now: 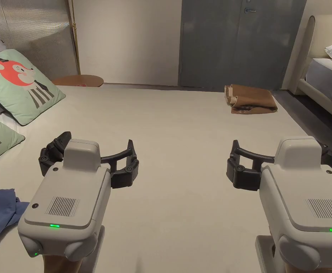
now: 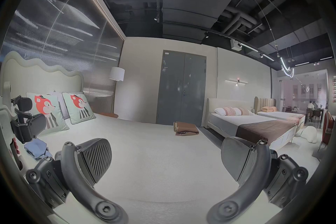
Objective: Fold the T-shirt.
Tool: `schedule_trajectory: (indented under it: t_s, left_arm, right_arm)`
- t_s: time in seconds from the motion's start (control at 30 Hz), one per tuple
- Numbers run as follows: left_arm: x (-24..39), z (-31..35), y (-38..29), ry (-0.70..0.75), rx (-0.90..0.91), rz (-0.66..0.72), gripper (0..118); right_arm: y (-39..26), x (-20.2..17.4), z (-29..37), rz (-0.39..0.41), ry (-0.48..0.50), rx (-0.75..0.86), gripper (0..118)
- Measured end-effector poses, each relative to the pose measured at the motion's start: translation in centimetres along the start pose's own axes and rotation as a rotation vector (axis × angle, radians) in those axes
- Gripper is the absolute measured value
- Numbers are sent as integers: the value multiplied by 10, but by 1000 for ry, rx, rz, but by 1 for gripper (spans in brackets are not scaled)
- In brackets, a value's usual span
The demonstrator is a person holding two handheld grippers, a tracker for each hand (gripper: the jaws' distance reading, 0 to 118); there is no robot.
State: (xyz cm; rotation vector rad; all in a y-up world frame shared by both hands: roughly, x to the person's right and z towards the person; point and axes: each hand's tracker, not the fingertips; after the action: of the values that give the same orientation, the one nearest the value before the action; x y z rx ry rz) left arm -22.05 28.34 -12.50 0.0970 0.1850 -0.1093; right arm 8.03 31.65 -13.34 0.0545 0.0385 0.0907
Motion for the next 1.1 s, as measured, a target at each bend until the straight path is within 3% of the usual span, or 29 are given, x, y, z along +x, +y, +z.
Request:
schedule_trajectory:
  t_s: [0.33, 0.63, 0.73, 0.83, 0.97, 1.1]
  left_arm:
    - [0, 2, 1, 0, -6, 0, 109]
    - [-3, 3, 5, -9, -2, 20, 109]
    - [-4, 3, 6, -5, 3, 27, 109]
    - [-5, 2, 6, -6, -1, 38, 109]
    - [-6, 0, 6, 1, 0, 35, 109]
    - [-8, -1, 5, 4, 0, 36, 109]
  right_arm:
    - [-2, -1, -8, -36, -28, -79, 118]
    - [15, 6, -26, -272, -183, -544, 118]
    - [17, 8, -32, -297, -244, -572, 118]
    - [20, 11, -34, -266, -233, -619, 118]
    - [18, 18, -37, -318, -205, -629, 118]
    - [20, 18, -35, -298, -195, -595, 118]
